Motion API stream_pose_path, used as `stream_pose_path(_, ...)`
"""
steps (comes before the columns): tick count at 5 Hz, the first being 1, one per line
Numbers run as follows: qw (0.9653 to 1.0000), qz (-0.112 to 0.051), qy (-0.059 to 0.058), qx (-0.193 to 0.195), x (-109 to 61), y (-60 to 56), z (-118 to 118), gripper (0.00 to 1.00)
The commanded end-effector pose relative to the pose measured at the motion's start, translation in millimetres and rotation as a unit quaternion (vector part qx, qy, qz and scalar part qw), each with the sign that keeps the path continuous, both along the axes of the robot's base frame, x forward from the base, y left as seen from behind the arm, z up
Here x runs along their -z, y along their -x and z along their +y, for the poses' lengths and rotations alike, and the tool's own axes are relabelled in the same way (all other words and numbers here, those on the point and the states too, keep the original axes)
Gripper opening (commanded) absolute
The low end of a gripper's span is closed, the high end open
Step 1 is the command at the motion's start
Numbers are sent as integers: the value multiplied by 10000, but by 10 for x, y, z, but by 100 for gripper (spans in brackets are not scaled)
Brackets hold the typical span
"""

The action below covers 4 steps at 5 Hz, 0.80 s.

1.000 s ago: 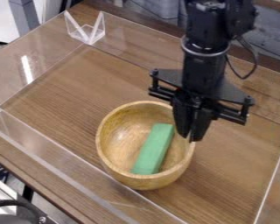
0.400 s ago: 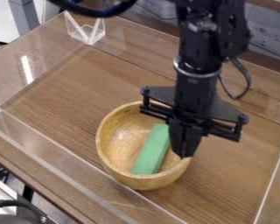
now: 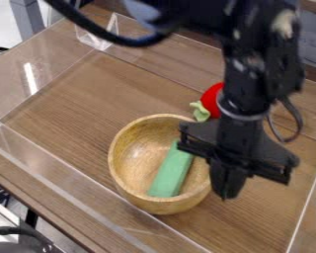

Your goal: Remove the green stick from the brown bowl and put it on the table

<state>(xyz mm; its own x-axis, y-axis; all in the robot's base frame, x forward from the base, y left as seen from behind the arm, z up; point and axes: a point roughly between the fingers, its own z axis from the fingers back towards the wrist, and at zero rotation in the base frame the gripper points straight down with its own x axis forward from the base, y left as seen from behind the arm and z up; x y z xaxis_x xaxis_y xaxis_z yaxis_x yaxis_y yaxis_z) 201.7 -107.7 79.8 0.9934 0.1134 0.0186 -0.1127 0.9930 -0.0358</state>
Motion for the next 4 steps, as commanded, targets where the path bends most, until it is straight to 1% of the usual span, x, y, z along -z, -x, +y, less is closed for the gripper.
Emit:
stream_pose_path(1,9999,-68,71,93,88,-41,22,0)
stream_pose_path(2,9994,-51,38,336,108,10,44,0)
stream_pose_path(3,9995,83,54,313,96,-43,108,100)
stream_pose_path(4,9986,148,114,490,19,-109,232,100)
